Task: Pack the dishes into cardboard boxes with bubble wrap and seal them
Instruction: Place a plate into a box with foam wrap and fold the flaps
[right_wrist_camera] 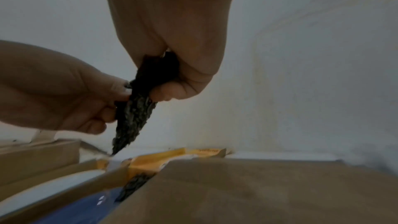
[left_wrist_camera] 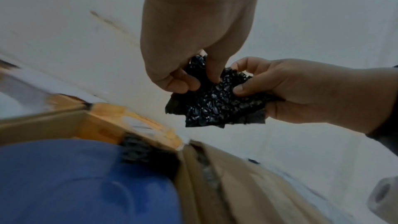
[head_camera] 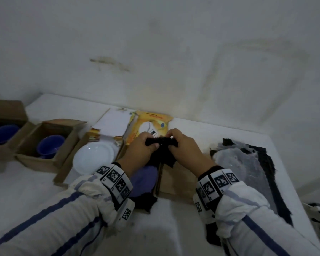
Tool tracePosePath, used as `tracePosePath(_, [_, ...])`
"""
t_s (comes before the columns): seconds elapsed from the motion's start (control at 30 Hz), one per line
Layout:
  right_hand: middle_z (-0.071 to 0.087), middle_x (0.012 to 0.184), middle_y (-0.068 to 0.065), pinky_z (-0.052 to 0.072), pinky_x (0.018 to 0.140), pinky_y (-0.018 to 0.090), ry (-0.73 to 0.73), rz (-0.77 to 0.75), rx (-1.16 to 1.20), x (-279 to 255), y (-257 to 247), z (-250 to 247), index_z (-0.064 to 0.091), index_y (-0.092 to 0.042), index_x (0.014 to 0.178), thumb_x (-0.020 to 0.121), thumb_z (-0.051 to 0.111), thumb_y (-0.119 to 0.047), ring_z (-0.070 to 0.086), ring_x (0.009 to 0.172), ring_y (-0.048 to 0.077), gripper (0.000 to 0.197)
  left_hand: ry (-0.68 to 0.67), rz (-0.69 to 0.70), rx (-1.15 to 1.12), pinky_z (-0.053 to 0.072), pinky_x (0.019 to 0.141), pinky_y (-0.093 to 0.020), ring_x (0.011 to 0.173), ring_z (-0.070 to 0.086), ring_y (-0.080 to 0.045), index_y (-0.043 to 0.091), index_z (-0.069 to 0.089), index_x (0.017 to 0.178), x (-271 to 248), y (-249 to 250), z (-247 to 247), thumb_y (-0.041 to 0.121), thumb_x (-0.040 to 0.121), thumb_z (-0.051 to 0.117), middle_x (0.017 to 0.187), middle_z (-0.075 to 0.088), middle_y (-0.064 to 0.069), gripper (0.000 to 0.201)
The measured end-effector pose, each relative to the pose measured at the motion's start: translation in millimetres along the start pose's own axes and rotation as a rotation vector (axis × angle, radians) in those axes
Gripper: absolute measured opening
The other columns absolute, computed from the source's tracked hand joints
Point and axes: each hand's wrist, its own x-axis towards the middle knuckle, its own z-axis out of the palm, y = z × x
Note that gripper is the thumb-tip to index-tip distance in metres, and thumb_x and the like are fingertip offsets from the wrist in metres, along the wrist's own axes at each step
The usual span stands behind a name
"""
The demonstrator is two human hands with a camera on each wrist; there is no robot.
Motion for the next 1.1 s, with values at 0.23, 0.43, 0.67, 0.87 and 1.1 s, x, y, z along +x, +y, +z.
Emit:
tracePosePath(0.23, [0.057,0.114,0.015,0.034,0.087,0.022,-0.135,-0.014,-0.113,47,-25,74,0.067,-0.005,0.102,0.082,0.053,0.001,0.051,0.110,0.027,0.025,0.026,-0.153,0.117,0.043,0.072,-0.028,0.084,0.057,-0.020,0.028,0.049,0.078,0,-59,-58,0.002,0.080,0.058,0.087,0.060,0.000,0.028])
tracePosePath(0.43, [0.040,0.124,0.015,0.045,0.091,0.034,-0.377,-0.043,-0.400,73,-36,109,0.060,-0.003,0.113,0.086,0.052,-0.006,0.050,0.106,0.031,0.029,-0.098,-0.066,0.325,0.037,0.067,-0.019,0.085,0.056,-0.020,0.022,0.056,0.078,12,-86,-68,0.000,0.083,0.052,0.091,0.060,-0.003,0.024])
tracePosePath(0.67, [0.040,0.123,0.014,0.040,0.090,0.036,-0.427,-0.049,-0.703,88,-45,122,0.056,-0.007,0.119,0.095,0.043,-0.016,0.040,0.115,0.031,0.028,-0.294,0.181,0.677,0.045,0.064,-0.037,0.080,0.058,-0.036,0.002,0.066,0.068,26,-107,-61,0.003,0.076,0.053,0.084,0.061,-0.018,0.015])
tracePosePath(0.87, [0.049,0.123,0.016,0.043,0.090,0.036,-0.662,-0.053,-0.669,97,-48,131,0.051,-0.005,0.126,0.092,0.049,-0.013,0.048,0.110,0.029,0.035,-0.353,0.341,1.058,0.034,0.048,-0.027,0.062,0.056,-0.023,0.022,0.065,0.053,31,-111,-63,0.020,0.044,0.076,0.072,0.062,0.002,0.015])
tracePosePath(1.1, [0.055,0.121,0.016,0.044,0.086,0.036,-0.699,0.043,-0.561,95,-44,132,0.052,-0.005,0.124,0.090,0.051,-0.010,0.055,0.105,0.032,0.034,-0.376,0.370,1.145,0.043,0.065,-0.033,0.075,0.060,-0.024,0.019,0.067,0.068,25,-97,-64,0.023,0.055,0.076,0.074,0.063,0.002,0.016])
